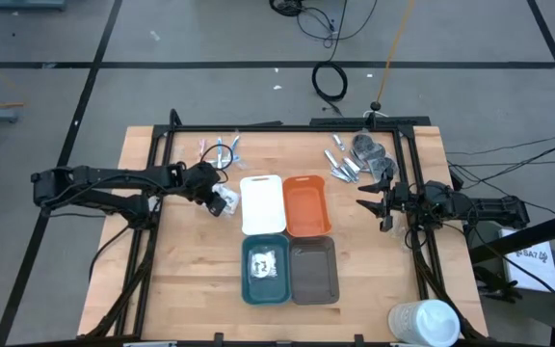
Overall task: Pick & Place Travel size toiletries
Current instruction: Put the right vanity pack into the blue bin
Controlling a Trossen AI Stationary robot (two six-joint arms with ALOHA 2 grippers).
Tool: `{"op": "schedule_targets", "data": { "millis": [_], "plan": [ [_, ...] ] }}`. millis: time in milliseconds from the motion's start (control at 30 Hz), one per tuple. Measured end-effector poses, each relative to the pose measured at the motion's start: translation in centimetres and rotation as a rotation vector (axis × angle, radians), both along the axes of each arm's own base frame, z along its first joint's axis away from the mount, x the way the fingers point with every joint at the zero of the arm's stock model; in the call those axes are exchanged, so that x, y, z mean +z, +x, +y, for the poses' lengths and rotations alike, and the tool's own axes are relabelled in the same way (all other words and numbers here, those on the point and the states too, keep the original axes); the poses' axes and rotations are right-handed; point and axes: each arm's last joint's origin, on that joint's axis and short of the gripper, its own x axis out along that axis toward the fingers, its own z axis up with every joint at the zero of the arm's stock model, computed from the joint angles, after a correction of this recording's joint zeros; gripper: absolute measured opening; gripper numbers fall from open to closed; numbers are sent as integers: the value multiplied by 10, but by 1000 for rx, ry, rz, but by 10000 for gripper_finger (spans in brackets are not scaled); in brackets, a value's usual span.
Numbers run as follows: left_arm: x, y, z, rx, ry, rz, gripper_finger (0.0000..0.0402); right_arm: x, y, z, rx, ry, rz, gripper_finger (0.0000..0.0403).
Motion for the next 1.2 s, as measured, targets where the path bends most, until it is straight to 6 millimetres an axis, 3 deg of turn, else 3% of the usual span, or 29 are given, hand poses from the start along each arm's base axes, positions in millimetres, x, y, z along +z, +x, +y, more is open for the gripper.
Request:
{"op": "schedule_targets", "data": {
  "millis": [133, 267, 433, 733, 900, 1200],
  "plan": [
    [0, 0, 0, -3, 1, 1, 7, 0, 0, 0, 0, 0, 0, 173],
    [3, -1, 0, -3, -4, 19, 13, 0, 0, 0, 0, 0, 0, 175],
    [20, 0, 0, -7, 10, -15, 3, 0, 0, 0, 0, 0, 0, 172],
    [67, -10, -2, 10, 129, -230, 4, 0, 0, 0, 0, 0, 1, 175],
    [84, -17, -7, 0, 186, -346, 2, 0, 0, 0, 0, 0, 0, 172],
    [110, -2, -35, -270, 259, -652, 3, 0, 0, 0, 0, 0, 1, 175]
  ]
}}
